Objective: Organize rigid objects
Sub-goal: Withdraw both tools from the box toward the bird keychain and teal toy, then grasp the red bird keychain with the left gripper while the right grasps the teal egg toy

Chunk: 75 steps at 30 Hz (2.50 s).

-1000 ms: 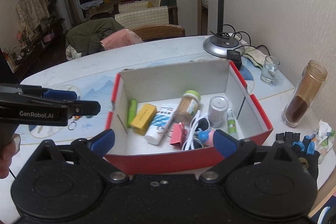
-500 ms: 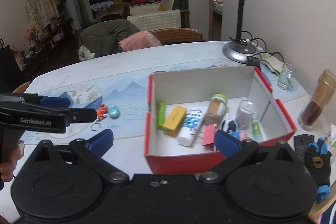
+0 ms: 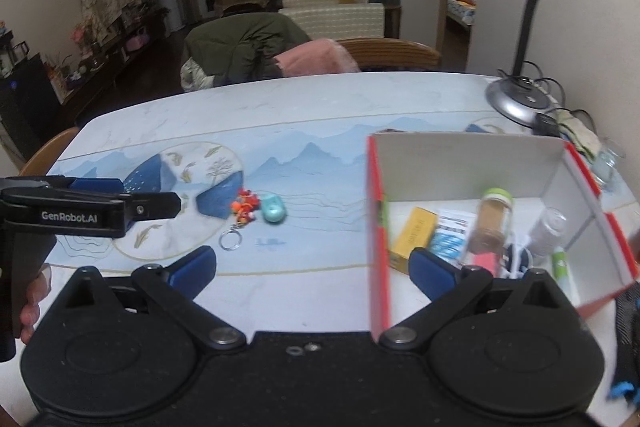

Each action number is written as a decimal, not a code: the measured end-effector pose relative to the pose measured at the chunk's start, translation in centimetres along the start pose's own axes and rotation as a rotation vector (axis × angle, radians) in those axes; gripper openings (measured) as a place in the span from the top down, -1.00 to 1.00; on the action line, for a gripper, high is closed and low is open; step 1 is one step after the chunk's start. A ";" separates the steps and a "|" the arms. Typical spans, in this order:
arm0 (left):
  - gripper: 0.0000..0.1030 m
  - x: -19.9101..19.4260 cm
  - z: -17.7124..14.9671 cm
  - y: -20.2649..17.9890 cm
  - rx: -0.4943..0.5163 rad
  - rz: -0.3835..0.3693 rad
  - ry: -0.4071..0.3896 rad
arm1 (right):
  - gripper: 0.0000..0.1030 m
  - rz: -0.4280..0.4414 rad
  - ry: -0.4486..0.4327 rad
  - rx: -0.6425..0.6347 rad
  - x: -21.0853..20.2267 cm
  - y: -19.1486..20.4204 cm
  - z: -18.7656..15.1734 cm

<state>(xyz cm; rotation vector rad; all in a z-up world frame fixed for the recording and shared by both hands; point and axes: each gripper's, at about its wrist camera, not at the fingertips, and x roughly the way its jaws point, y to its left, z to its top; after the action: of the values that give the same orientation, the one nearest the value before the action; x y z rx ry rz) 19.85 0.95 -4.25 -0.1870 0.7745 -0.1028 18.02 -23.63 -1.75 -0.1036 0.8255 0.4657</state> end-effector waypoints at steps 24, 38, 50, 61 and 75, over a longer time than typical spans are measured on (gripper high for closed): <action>-1.00 10.7 -2.1 1.3 0.089 0.060 0.042 | -0.76 0.066 0.216 -0.072 14.0 3.1 4.6; -0.98 13.6 -2.4 0.1 0.154 0.074 0.015 | -0.24 0.052 0.309 -0.089 19.9 2.1 5.1; -0.23 14.5 -2.5 -1.1 0.229 0.062 0.010 | 0.14 0.104 0.328 -0.080 21.5 2.6 5.2; 0.26 14.3 -2.3 -1.7 0.248 0.043 0.015 | 0.45 0.095 0.298 -0.053 21.5 2.4 5.7; 0.27 12.5 -2.0 -1.1 0.193 0.046 0.022 | 0.46 0.034 0.273 0.001 18.8 1.3 5.2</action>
<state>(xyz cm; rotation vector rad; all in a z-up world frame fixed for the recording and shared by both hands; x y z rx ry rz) 27.31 -2.41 -14.05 0.0151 0.7856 -0.1356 31.96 -14.33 -11.84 -0.1546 1.0965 0.4895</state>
